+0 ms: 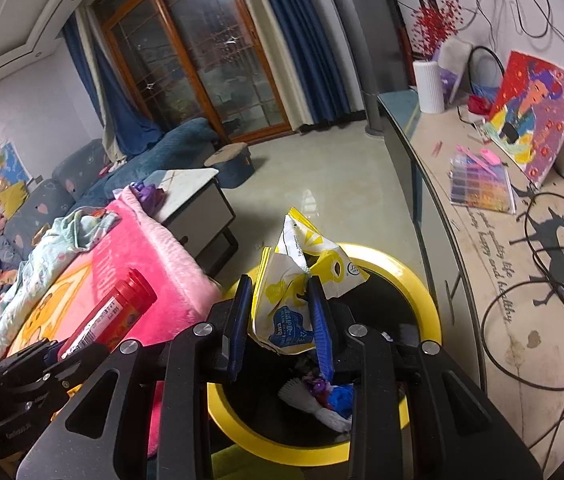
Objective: Collect trash
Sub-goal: 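Carry the red bottle and snack wrapper over the bin with both tools, then open both tools to drop the bottle and wrapper into the bin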
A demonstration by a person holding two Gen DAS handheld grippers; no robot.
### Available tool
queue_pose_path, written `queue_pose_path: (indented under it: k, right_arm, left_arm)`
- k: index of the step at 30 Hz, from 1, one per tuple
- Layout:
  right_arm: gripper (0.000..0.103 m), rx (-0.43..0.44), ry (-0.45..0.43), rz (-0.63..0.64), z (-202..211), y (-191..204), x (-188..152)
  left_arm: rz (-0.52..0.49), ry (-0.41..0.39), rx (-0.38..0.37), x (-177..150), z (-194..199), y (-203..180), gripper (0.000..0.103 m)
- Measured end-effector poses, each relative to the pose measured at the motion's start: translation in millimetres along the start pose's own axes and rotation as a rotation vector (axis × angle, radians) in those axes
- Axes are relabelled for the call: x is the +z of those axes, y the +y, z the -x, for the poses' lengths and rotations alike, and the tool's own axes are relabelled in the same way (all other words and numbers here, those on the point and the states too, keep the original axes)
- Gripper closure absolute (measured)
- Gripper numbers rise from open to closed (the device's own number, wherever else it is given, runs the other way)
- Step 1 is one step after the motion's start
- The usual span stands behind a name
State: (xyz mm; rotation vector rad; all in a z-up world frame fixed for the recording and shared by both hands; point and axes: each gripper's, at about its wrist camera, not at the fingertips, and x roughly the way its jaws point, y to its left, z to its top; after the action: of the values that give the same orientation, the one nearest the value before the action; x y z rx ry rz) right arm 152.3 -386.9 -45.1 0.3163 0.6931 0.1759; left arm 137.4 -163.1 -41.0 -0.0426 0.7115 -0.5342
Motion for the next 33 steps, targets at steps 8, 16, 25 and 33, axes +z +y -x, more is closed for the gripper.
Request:
queue_pose_path:
  k: [8,16,25,33]
  right_arm:
    - [0.075,-0.008,0.035,-0.054,-9.4,-21.0,-4.1]
    - [0.074,-0.010,0.056,-0.087,-19.0,-30.0,-7.4]
    - [0.055,-0.038,0.055,-0.116,-24.7,-37.0,-9.5]
    - [0.034,-0.064,0.003,-0.022,-5.8,-9.0,-7.7]
  left_arm:
    - [-0.023,0.042,-0.010,-4.1,-24.0,-7.9,0.076]
    - [-0.041,0.094,-0.019,-8.3,-55.0,-12.9,0.076]
    - [-0.030,0.107,0.000,-7.8,-68.8,-5.9,0.049]
    - [-0.001,0.053,0.034,-0.1,-39.1,12.3,0.020]
